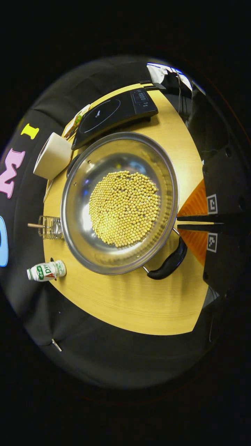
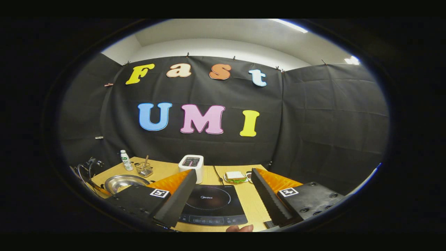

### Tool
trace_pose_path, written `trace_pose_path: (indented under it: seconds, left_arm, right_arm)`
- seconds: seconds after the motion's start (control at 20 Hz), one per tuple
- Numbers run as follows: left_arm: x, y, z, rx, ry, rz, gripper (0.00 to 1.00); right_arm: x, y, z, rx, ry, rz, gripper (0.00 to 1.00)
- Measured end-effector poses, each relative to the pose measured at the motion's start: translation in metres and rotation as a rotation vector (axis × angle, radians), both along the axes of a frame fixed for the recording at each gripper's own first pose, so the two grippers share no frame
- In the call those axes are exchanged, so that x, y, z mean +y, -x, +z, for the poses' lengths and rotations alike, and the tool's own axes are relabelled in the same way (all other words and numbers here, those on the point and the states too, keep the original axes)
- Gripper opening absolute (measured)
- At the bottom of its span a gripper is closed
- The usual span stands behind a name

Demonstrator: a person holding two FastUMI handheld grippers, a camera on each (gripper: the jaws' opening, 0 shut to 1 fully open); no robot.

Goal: First push the handle of the pot to place it horizontally, then grasp the pot with both hands and set it on the induction cooktop.

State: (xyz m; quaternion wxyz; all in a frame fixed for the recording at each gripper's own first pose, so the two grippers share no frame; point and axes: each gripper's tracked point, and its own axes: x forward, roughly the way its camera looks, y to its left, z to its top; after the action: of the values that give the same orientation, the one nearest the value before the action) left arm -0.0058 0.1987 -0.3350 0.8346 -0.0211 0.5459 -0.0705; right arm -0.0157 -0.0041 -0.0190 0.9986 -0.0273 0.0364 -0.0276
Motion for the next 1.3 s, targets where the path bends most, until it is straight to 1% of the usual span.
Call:
trace_pose_path:
  seconds: [0.1,0.15,0.25,0.4,0.5,0.6,0.75,0.95,1.0,1.1,1.3]
  left_arm:
    - [0.008,-0.006,0.000,-0.008,0.014,0.023,0.05]
    - [0.012,-0.008,-0.001,-0.012,0.025,0.037,0.05]
    - [0.022,-0.012,-0.003,-0.015,0.036,0.061,0.05]
    - [0.041,-0.020,-0.005,-0.026,0.036,0.094,0.05]
    - [0.056,-0.027,-0.008,-0.030,0.024,0.133,0.05]
    - [0.069,-0.034,-0.011,-0.033,0.030,0.178,0.05]
    - [0.083,-0.046,-0.010,-0.050,0.068,0.247,0.05]
    - [0.100,-0.066,-0.010,-0.063,0.094,0.326,0.05]
    - [0.103,-0.072,-0.011,-0.063,0.103,0.342,0.04]
    - [0.111,-0.084,-0.016,-0.059,0.104,0.365,0.05]
    - [0.121,-0.094,-0.021,-0.055,0.097,0.378,0.05]
  right_arm:
    - [0.001,0.001,-0.001,0.005,0.005,-0.002,0.96]
    - [0.002,0.002,-0.001,0.006,0.008,-0.002,0.99]
    - [0.004,0.002,-0.002,0.010,0.017,0.000,0.98]
    - [0.006,0.005,-0.005,0.019,0.026,0.000,0.99]
    - [0.007,0.007,-0.007,0.025,0.038,-0.001,0.98]
    - [0.007,0.008,-0.010,0.036,0.052,-0.001,0.99]
    - [0.005,0.009,-0.014,0.053,0.061,-0.008,0.98]
    - [0.004,0.004,-0.016,0.066,0.064,-0.022,0.98]
    - [0.004,0.003,-0.016,0.067,0.068,-0.026,0.98]
    - [0.004,0.001,-0.018,0.073,0.074,-0.031,0.98]
    - [0.008,-0.004,-0.025,0.095,0.085,-0.034,0.98]
